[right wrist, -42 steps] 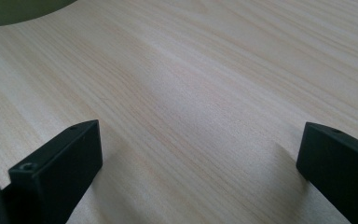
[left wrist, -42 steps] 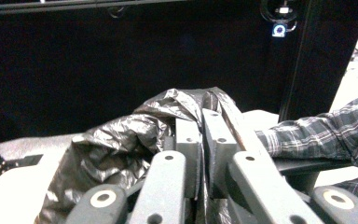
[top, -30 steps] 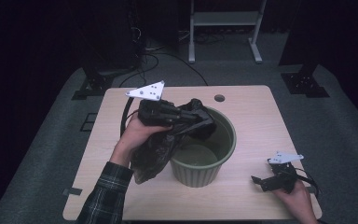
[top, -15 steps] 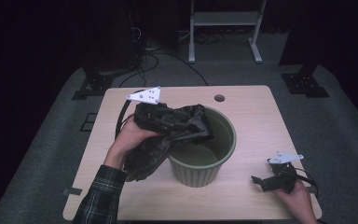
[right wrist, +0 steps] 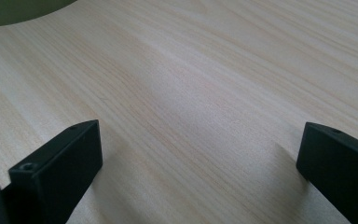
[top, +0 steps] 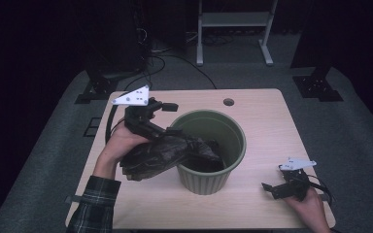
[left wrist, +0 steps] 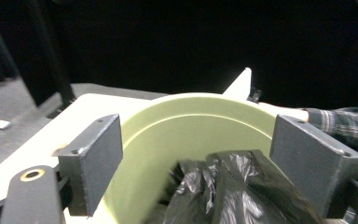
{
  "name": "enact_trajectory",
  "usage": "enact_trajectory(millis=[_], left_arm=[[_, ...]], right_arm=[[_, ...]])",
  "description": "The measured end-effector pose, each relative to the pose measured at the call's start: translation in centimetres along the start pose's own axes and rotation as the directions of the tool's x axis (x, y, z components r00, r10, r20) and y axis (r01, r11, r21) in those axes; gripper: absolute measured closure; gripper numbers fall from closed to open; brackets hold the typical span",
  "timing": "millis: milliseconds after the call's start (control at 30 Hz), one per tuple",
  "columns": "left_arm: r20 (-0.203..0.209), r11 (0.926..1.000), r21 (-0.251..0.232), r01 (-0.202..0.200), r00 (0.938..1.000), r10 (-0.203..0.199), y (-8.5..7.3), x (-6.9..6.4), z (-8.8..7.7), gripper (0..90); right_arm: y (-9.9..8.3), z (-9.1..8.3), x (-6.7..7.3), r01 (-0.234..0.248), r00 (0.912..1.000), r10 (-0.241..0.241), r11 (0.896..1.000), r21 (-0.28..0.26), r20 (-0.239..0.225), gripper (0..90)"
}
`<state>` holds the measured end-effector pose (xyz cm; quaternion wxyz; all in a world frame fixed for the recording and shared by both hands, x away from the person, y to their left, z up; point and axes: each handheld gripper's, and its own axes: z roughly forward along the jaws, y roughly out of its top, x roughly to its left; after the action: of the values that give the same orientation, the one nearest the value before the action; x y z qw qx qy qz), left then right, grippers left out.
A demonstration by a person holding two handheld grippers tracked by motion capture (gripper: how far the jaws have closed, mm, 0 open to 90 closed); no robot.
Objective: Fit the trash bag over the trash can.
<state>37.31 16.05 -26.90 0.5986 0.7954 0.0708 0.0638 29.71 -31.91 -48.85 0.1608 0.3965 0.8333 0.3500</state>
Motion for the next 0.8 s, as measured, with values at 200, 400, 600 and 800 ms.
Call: enact_trajectory(millis=[200,400,600,800], left_arm=[[-0.056,0.9982,-0.060,0.003,0.9984,-0.006,-0.8,-0.7,-4.5,13.8],[-0.126,0.9935,-0.111,0.027,0.9912,-0.041,-3.2,-1.6,-8.6,13.7],[-0.195,0.9915,-0.118,0.055,0.9778,-0.077,-6.2,-2.8,-12.3,13.7],[-0.234,0.9882,-0.118,0.097,0.9645,-0.123,-9.7,-3.9,-14.2,11.4]], right_arm=[[0.0,0.0,0.0,-0.001,1.0000,0.001,1.000,0.000,0.001,0.0],[0.0,0.0,0.0,-0.004,1.0000,0.004,1.000,0.000,0.004,0.0],[0.0,0.0,0.0,-0.008,0.9999,0.008,1.000,0.000,0.007,0.0],[0.0,0.0,0.0,-0.011,0.9999,0.011,1.000,0.000,0.011,0.0]])
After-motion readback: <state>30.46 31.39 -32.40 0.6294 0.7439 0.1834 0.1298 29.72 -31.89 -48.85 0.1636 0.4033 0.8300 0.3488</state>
